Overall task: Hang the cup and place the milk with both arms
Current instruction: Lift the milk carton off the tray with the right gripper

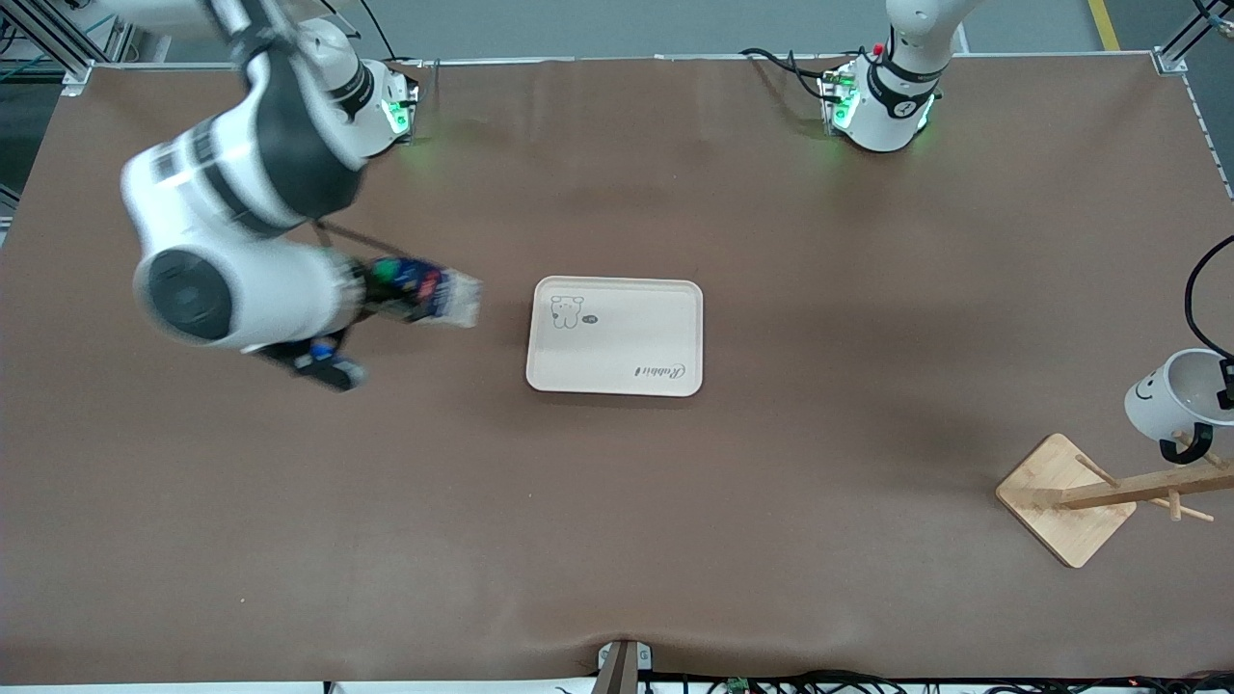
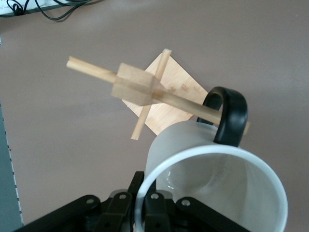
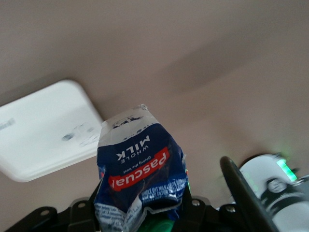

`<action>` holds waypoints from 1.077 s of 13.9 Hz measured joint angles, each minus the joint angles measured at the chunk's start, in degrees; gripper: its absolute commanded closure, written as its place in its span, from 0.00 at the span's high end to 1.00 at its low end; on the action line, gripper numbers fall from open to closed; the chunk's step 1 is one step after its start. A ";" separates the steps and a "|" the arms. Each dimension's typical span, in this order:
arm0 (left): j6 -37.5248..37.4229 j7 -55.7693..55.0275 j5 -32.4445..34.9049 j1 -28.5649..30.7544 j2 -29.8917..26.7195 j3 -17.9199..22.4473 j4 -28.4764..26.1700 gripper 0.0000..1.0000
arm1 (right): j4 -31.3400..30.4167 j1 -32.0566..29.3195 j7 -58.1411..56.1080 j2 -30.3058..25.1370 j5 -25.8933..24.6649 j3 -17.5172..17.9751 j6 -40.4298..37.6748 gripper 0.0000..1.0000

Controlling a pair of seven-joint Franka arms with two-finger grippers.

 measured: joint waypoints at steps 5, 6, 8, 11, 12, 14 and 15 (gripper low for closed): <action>1.85 -1.51 -0.79 0.87 1.92 -0.04 0.19 1.00 | -13.44 -14.58 -26.18 -2.37 -8.68 -0.21 9.15 0.00; 1.85 -2.86 -2.51 0.83 1.87 -0.20 0.44 1.00 | -16.80 -16.57 -29.47 -3.22 -9.91 -0.22 12.49 0.00; 1.81 -5.23 -5.39 0.66 1.45 -0.62 0.96 1.00 | -21.48 -19.20 -32.25 -4.64 -12.77 -0.20 16.15 0.00; -1.22 -9.14 -6.41 0.31 -0.13 -1.83 1.05 1.00 | -24.24 -20.37 -33.00 -5.83 -16.21 -0.13 17.02 0.00; -2.85 -11.17 -6.44 0.25 -0.78 -2.74 1.08 1.00 | -25.74 -20.58 -33.00 -6.16 -16.81 -0.12 18.35 0.00; -6.18 -16.91 -6.46 0.06 -2.66 -4.76 1.17 1.00 | -30.09 -21.40 -33.00 -7.06 -17.02 -0.11 23.72 0.00; -7.91 -19.63 -6.46 0.02 -3.79 -6.09 1.18 1.00 | -32.67 -21.93 -32.89 -7.68 -17.03 -0.11 26.26 0.00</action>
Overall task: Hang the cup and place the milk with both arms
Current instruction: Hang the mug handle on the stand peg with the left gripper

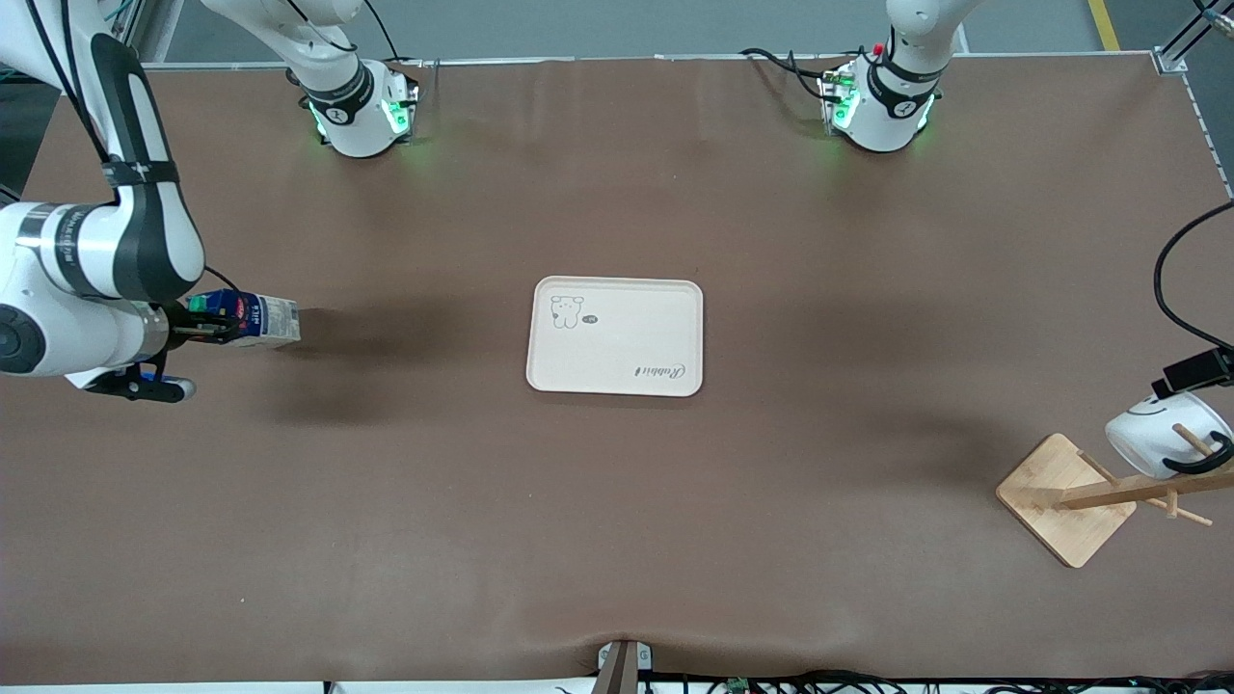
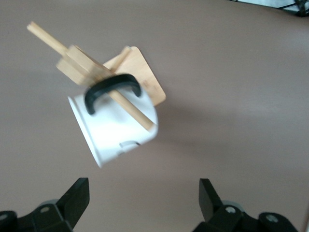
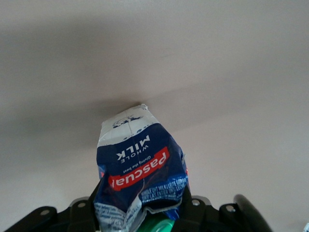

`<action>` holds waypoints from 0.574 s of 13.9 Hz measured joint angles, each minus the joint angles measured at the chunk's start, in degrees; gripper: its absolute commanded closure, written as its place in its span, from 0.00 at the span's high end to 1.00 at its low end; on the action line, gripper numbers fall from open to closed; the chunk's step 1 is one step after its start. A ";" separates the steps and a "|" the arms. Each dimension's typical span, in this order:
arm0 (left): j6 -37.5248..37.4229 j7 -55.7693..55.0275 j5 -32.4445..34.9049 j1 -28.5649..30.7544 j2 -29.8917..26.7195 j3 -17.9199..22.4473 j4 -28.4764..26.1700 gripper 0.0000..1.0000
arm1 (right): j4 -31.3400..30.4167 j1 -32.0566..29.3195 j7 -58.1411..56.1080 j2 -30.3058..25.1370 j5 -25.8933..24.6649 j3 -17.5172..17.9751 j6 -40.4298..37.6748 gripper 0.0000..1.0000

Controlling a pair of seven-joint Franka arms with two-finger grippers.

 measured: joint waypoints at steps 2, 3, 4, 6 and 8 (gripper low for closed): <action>-3.74 -4.11 0.00 -0.16 -2.12 -2.57 -0.01 1.00 | -3.77 -0.96 1.49 -1.33 0.01 0.02 2.72 0.00; -4.90 -5.41 0.00 -0.27 -3.02 -3.51 -0.01 1.00 | -4.38 -1.27 2.43 -2.07 0.01 0.06 2.91 0.00; -5.83 -5.80 0.00 -0.29 -3.85 -4.24 -0.02 1.00 | -4.93 -1.51 2.94 -2.64 0.01 0.06 3.02 0.29; -7.18 -5.80 0.00 -0.29 -5.29 -4.89 -0.02 1.00 | -5.58 -1.88 3.41 -2.90 0.01 0.06 3.12 0.77; -9.11 -5.62 0.00 -0.20 -6.30 -5.59 0.01 1.00 | -6.06 -1.96 3.49 -2.94 0.01 0.09 3.19 1.00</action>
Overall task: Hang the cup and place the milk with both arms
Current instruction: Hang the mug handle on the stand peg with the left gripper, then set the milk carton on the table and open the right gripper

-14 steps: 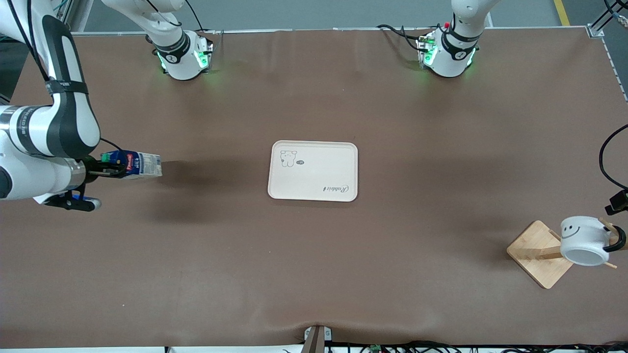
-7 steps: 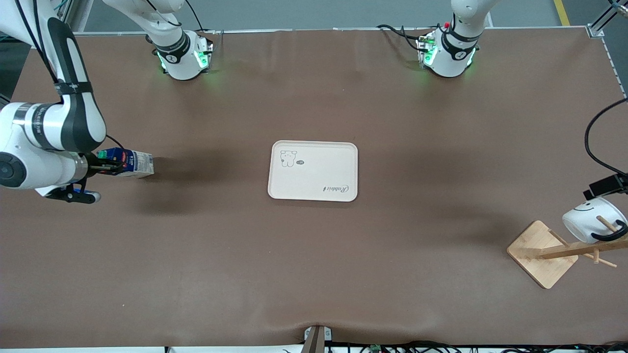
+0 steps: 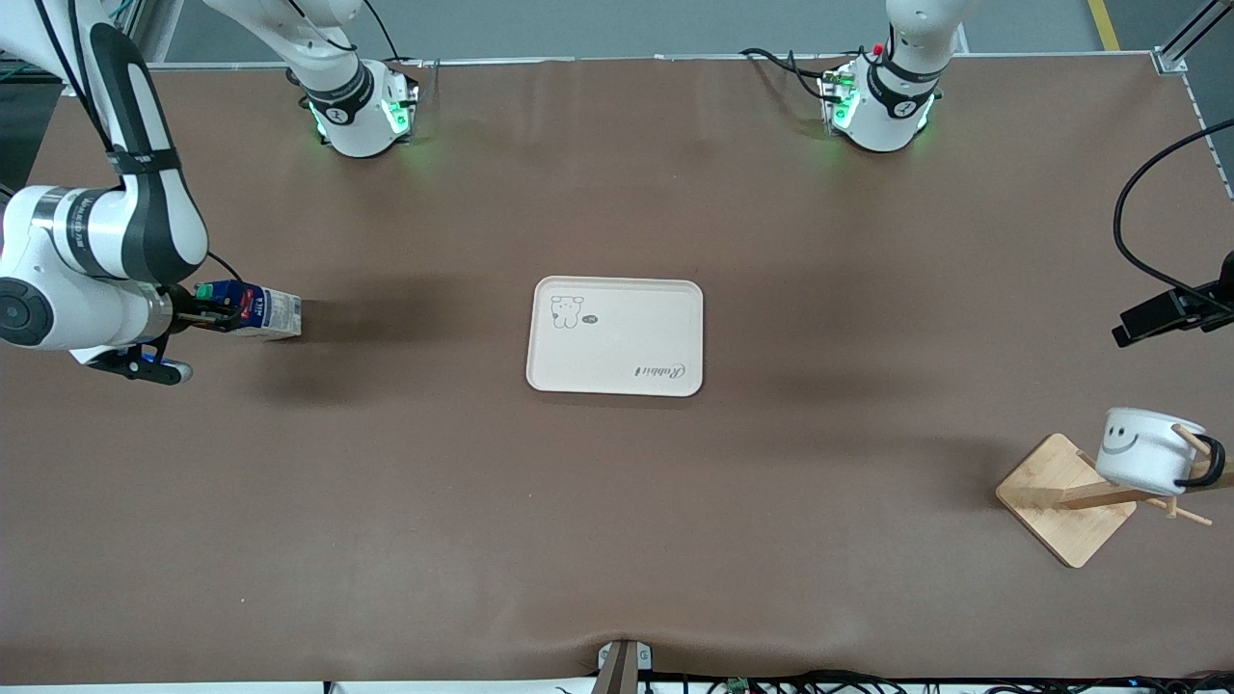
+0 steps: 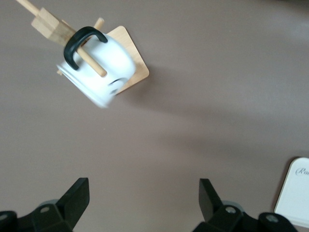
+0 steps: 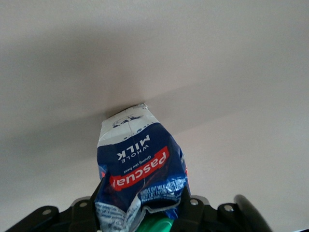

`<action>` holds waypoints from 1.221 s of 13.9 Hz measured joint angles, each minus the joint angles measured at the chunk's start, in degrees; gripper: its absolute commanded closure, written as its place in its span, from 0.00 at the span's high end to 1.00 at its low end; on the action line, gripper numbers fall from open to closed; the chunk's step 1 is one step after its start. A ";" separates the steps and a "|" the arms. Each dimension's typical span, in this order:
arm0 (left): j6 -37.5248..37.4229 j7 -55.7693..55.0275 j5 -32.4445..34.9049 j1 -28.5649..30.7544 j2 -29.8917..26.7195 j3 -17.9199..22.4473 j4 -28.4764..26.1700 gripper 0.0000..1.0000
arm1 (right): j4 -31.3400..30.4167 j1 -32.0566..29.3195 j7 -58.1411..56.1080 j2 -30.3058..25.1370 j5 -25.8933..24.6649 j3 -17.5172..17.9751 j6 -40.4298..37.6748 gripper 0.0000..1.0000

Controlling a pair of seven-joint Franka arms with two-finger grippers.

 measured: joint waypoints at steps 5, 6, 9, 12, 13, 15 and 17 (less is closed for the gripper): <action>-4.17 0.05 0.00 -1.44 -3.31 -3.12 0.28 1.00 | -0.46 0.00 0.03 -0.04 0.00 0.21 -0.03 1.00; -4.97 0.05 0.00 -4.04 -4.77 -1.59 0.34 1.00 | -0.49 0.00 0.03 -0.05 0.00 0.22 -0.03 1.00; -8.36 0.05 -0.63 -18.98 -8.70 11.84 0.29 1.00 | -0.30 0.00 0.03 -0.08 0.00 0.41 -0.12 1.00; -9.52 0.27 -6.97 -29.10 -11.24 23.90 -1.26 1.00 | 3.64 0.01 0.03 -0.18 0.56 0.89 -3.61 1.00; -9.52 0.60 -8.13 -31.61 -11.86 27.33 -2.10 1.00 | 6.44 0.03 0.01 -0.21 1.73 1.10 -6.16 1.00; -9.45 1.07 -8.85 -35.60 -12.83 32.08 -3.76 1.00 | 14.52 0.66 -0.96 -0.21 3.44 1.51 -12.91 1.00; -9.34 1.11 -8.89 -37.26 -13.63 33.70 -4.88 1.00 | 26.04 2.10 -1.54 0.63 4.89 1.77 -18.71 1.00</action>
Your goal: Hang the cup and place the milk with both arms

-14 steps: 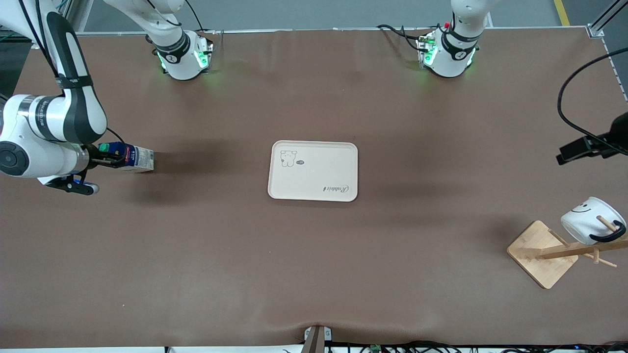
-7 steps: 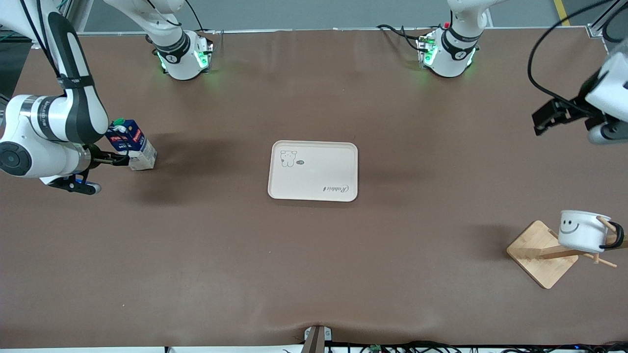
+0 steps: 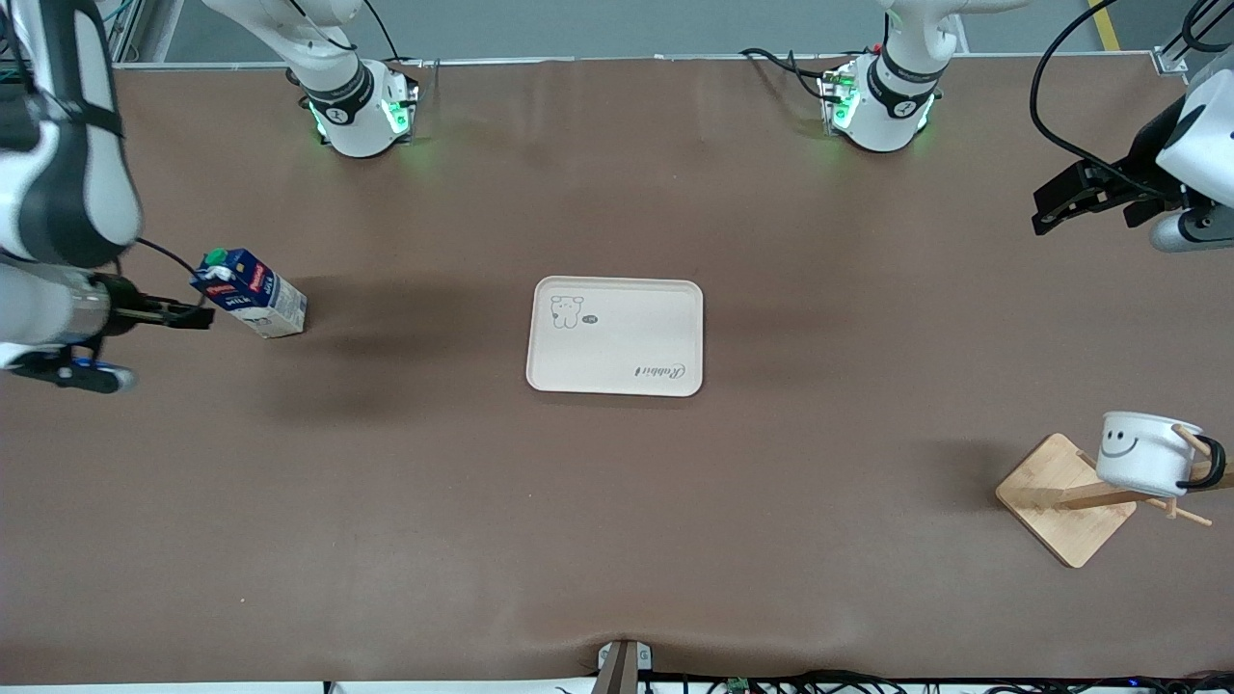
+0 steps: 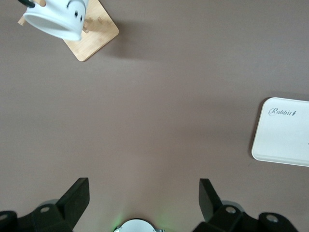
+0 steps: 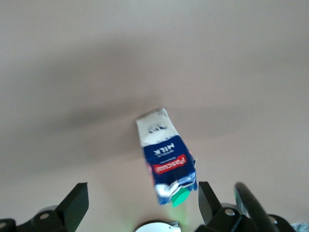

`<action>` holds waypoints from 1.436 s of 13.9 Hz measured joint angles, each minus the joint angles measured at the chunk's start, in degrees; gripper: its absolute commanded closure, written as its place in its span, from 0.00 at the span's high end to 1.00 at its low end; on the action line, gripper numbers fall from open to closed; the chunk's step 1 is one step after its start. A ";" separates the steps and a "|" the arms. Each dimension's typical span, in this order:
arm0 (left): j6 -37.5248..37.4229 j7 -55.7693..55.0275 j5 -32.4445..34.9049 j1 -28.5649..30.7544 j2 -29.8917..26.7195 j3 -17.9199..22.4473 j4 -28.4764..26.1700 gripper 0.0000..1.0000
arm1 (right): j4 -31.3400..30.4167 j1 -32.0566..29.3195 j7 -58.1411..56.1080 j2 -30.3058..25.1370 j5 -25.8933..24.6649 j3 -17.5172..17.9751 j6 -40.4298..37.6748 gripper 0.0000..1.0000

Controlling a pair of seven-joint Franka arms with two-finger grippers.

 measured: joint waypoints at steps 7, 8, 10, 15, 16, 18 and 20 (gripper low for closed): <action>0.11 0.00 0.00 -0.12 -0.56 0.12 -0.49 1.00 | 17.94 3.19 -0.25 -0.77 5.45 0.99 -4.08 1.00; 0.11 0.00 0.00 -0.12 -0.58 0.13 -0.51 1.00 | 16.23 3.42 -0.82 -3.17 5.63 1.08 -5.54 1.00; 0.11 0.00 0.00 -0.10 -0.62 0.23 -0.53 1.00 | 8.86 3.60 -1.63 -9.68 6.08 1.18 -4.93 1.00; 0.01 2.06 -0.01 0.71 -0.76 0.56 -0.55 1.00 | -4.14 4.07 -2.30 -17.93 6.63 1.23 0.10 1.00; 0.00 4.28 -0.05 1.57 -0.76 0.66 -0.59 1.00 | -4.32 4.42 -2.31 -17.95 6.64 1.24 0.16 1.00; 0.00 7.52 -0.26 2.99 -0.76 0.91 -0.70 1.00 | -4.34 4.97 -3.11 -17.96 6.65 1.27 0.37 1.00; 0.00 8.04 -0.33 3.22 -0.76 0.99 -0.71 1.00 | -4.34 5.14 -5.44 -17.96 6.65 1.24 0.64 1.00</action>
